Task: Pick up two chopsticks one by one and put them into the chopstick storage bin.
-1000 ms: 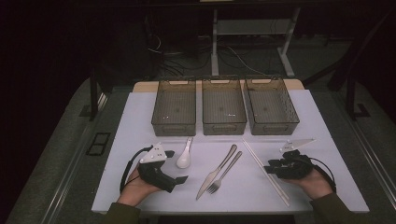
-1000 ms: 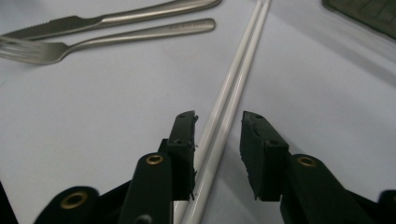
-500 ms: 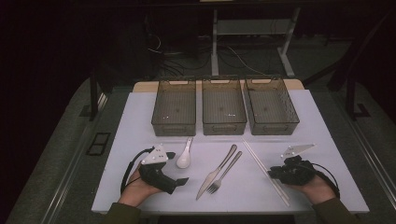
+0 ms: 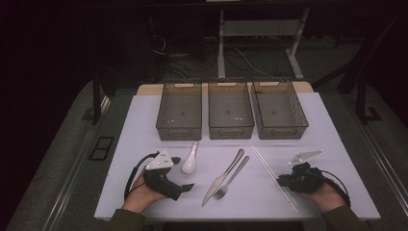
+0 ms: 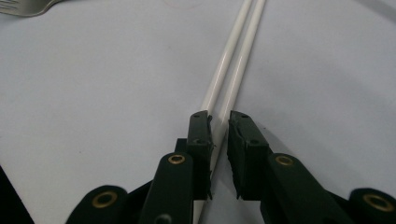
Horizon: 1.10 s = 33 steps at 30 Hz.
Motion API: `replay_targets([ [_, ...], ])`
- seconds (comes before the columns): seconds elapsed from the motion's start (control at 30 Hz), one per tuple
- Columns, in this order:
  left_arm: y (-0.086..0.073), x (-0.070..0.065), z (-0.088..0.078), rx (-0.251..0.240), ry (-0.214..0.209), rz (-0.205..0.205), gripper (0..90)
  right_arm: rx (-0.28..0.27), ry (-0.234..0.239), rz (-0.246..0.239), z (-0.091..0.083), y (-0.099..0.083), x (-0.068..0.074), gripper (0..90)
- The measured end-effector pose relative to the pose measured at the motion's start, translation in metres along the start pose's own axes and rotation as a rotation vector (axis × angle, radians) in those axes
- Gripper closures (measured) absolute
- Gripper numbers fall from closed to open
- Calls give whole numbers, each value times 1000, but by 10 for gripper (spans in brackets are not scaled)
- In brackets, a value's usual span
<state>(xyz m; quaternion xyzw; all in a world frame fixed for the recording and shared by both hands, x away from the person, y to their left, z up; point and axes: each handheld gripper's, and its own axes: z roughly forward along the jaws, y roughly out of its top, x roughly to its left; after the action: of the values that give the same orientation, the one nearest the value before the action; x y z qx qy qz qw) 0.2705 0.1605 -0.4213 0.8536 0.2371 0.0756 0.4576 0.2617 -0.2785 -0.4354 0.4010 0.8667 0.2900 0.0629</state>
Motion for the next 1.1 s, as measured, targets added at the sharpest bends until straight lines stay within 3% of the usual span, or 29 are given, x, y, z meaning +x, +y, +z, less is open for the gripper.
replay_targets([
  [0.27,0,0,1,-1,-1,-2,0,14,-73,-29,-1,-1,-2,804],
  [0.67,-2,-1,3,12,-6,5,0,1,-96,32,0,-3,-1,824],
  [0.83,-2,-1,3,13,-8,3,0,0,-124,35,-1,-3,-4,832],
  [1.1,-2,-1,4,12,-8,1,0,-3,-128,41,-2,-4,-9,836],
])
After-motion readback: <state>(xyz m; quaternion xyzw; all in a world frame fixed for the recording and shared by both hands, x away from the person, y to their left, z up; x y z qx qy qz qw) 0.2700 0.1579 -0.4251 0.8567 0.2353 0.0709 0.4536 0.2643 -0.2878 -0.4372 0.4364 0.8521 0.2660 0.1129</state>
